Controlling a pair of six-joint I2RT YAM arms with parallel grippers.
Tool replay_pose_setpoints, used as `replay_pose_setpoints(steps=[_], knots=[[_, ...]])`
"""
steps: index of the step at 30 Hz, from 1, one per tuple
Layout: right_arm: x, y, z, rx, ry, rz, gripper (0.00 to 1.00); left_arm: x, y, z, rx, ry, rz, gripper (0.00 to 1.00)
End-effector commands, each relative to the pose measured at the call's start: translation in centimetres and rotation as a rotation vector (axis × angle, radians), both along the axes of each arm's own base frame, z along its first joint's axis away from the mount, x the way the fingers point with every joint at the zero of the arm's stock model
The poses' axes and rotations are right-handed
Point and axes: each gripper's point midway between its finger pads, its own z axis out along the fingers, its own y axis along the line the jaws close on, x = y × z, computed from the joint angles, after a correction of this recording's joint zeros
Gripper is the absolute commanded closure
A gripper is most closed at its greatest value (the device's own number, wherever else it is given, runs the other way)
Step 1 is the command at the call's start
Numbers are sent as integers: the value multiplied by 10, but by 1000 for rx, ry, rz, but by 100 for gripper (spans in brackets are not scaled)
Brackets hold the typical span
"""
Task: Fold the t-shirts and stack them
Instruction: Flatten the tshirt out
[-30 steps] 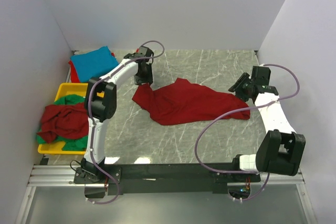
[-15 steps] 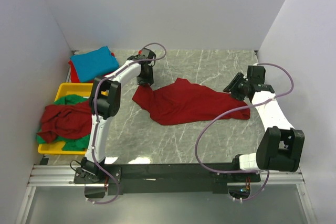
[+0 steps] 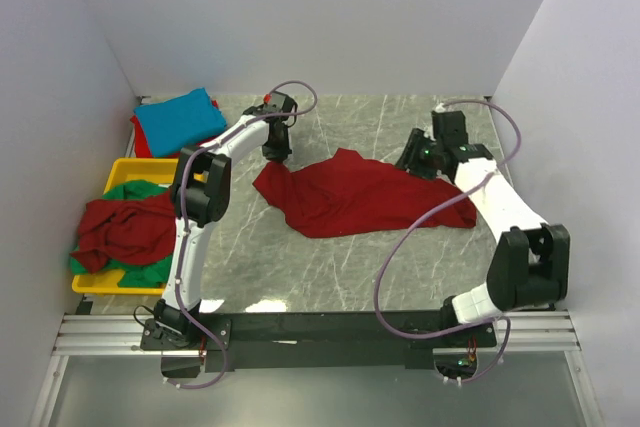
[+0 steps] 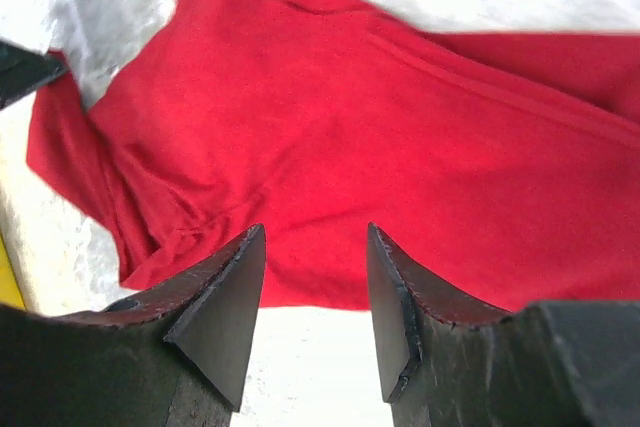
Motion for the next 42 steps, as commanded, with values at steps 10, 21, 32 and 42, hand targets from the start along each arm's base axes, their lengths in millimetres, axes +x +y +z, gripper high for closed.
replay_pose_setpoints(steps=[10, 21, 32, 42], knots=[[82, 68, -5, -12, -18, 231, 48, -13, 27, 57, -47, -94, 77, 94], [103, 115, -53, 23, 64, 432, 46, -42, 35, 69, -133, -76, 115, 97], [81, 135, -83, 66, 129, 534, 45, -50, 44, 73, -159, -71, 144, 99], [61, 137, -106, 21, 191, 580, 53, -57, 52, 69, -160, -64, 154, 99]])
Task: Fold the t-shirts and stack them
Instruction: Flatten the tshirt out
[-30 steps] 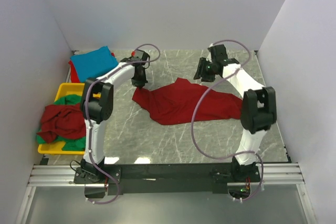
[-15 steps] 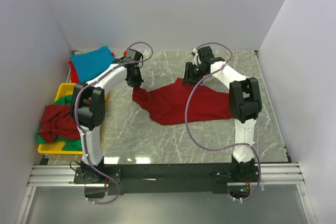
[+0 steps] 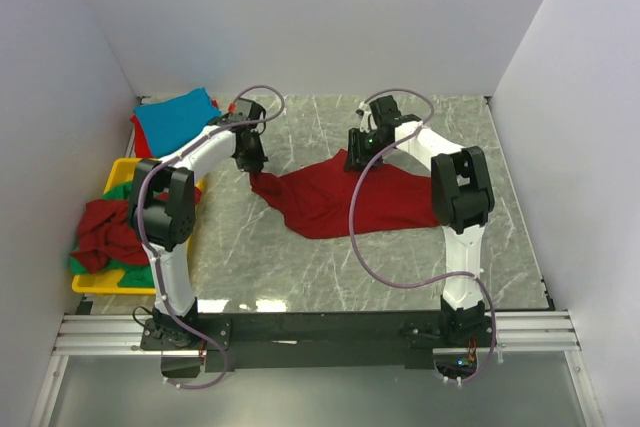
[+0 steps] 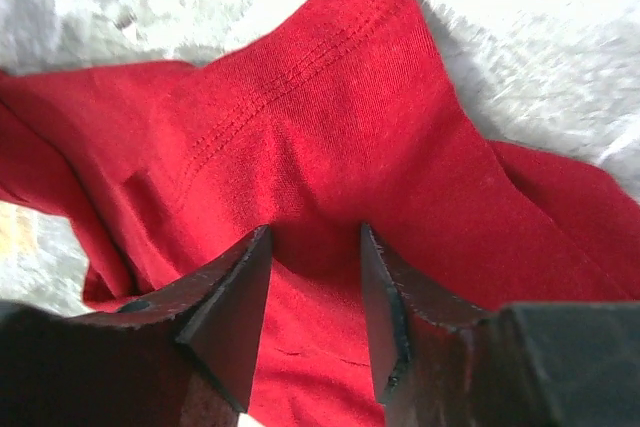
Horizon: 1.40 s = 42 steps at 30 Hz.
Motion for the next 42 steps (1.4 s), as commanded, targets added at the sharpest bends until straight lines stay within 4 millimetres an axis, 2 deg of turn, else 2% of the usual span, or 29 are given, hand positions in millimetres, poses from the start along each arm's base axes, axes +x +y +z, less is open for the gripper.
replay_pose_setpoints(steps=[1, 4, 5, 7, 8, 11, 16, 21, 22, 24, 25, 26, 27, 28, 29, 30, 31, 32, 33, 34, 35, 37, 38, 40, 42], knots=[[-18, 6, -10, -33, 28, 58, 53, 6, -1, 27, -48, -74, 12, 99], [-25, 4, -13, -53, 24, 66, 62, 5, 1, 27, -56, -76, 17, 99], [-29, 3, -16, -56, 33, 69, 70, 5, 1, 26, -59, -75, 19, 99], [-30, 2, -15, -63, 35, 67, 79, 5, 2, 27, -64, -78, 21, 99], [-28, 1, -10, -66, 23, 66, 90, 6, 1, 29, -68, -82, 19, 99], [-22, -4, 4, -98, -8, 51, 100, 9, 2, 30, -71, -87, 17, 99], [-3, -35, 45, -167, -82, -35, 100, 21, 1, 42, -79, -120, 0, 99], [19, -69, 109, -217, -230, -110, 100, 48, -1, 84, -104, -221, -8, 99], [17, -73, 124, -220, -260, -116, 100, 51, -1, 93, -111, -244, -6, 99], [10, -75, 135, -224, -285, -103, 100, 55, 2, 108, -121, -281, 5, 99], [-2, -73, 140, -211, -288, -92, 100, 55, 3, 118, -130, -304, 13, 99], [-9, -73, 140, -205, -283, -86, 100, 52, 4, 117, -130, -302, 15, 99], [-29, -75, 133, -216, -255, -75, 100, 49, 4, 125, -141, -318, 19, 99], [-40, -76, 128, -231, -241, -66, 100, 45, 5, 124, -146, -317, 21, 99], [-55, -72, 119, -252, -226, -33, 100, 34, 6, 107, -142, -277, 21, 99], [-69, -73, 110, -268, -205, -19, 100, 27, 7, 101, -148, -263, 26, 99], [-83, -76, 111, -271, -215, -13, 100, 21, 7, 101, -158, -265, 25, 99], [-112, -78, 79, -285, -128, 12, 100, 5, 10, 75, -149, -203, 30, 99], [-127, -79, 69, -282, -98, 16, 97, -3, 11, 64, -150, -176, 36, 99], [-151, -86, 51, -285, -39, 8, 86, -20, 12, 42, -150, -117, 35, 99], [-161, -87, 46, -281, -19, 5, 79, -28, 10, 33, -163, -90, 27, 99], [-174, -92, 43, -278, -19, -9, 64, -41, 8, 21, -176, -55, 18, 99], [-174, -92, 47, -269, -31, -20, 60, -49, 8, 12, -181, -33, 12, 99], [-162, -89, 65, -256, -87, -40, 52, -56, 5, 6, -187, -14, -3, 99], [-151, -84, 77, -239, -116, -41, 51, -57, 3, 5, -183, -9, -12, 99]])
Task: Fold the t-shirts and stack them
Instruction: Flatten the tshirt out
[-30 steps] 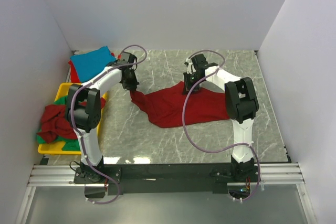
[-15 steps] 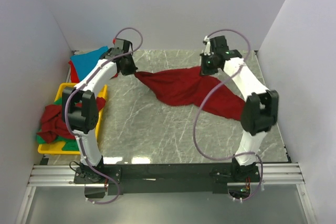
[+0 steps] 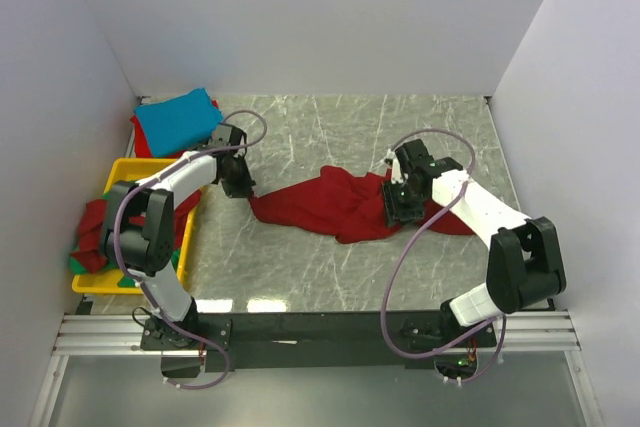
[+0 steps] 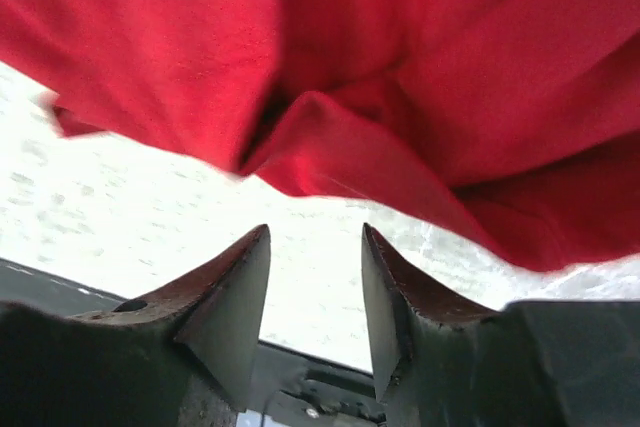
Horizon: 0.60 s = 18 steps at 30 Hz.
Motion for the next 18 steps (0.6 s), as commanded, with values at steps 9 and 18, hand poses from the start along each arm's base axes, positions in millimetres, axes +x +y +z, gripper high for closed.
replay_pose_setpoints(steps=[9, 18], knots=[[68, 50, 79, 201, -244, 29, 50, 20, -20, 33, -63, -116, -11, 99], [89, 40, 25, 113, -179, 11, 49, 3, -22, 25, -63, -90, -22, 99]])
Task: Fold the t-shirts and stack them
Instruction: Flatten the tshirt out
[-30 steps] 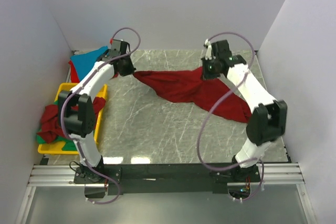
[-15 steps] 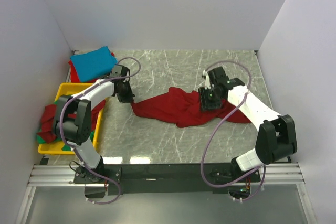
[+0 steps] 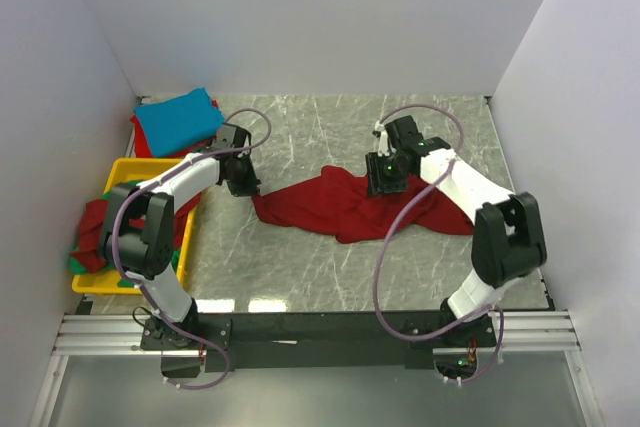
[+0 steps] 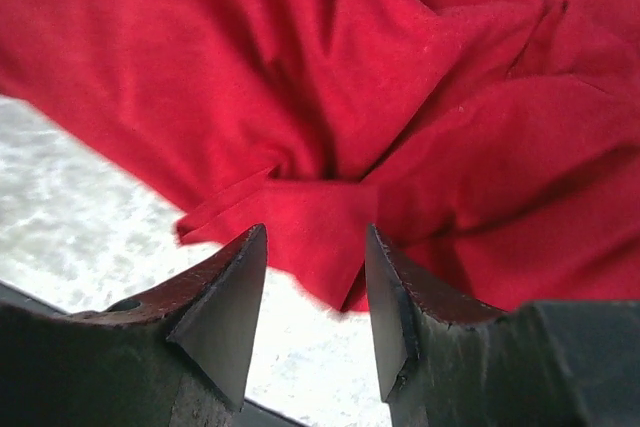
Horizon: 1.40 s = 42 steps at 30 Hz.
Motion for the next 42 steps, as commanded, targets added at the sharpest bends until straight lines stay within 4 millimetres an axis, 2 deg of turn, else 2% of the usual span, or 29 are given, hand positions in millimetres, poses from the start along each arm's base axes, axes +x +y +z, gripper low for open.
replay_pose_setpoints(steps=[1, 8, 22, 26, 28, 34, 36, 40, 42], knots=[[16, -1, -12, -10, -16, -9, 48, 0, -5, 20, -23, -56, -6, 99], [18, -4, -28, 8, 31, -9, 48, 0, -2, 23, -13, -64, 1, 99], [3, 1, -45, 57, 135, 23, 50, 6, -5, 23, -21, -67, -3, 99], [4, 1, -49, 53, 147, 20, 53, 6, -5, 23, -16, -67, -7, 99], [5, 1, -50, 51, 145, 19, 59, 6, -5, 22, -15, -65, -8, 99], [13, -6, -40, 23, 111, -12, 79, 7, -5, 23, -16, -68, -5, 99], [19, -8, -28, 14, 84, -29, 89, 8, -6, 24, -21, -68, -6, 99], [32, -17, -3, 9, 34, -70, 92, 18, -11, 32, -37, -82, -4, 99], [41, -19, 17, 15, -8, -88, 92, 28, -15, 39, -48, -101, -5, 99]])
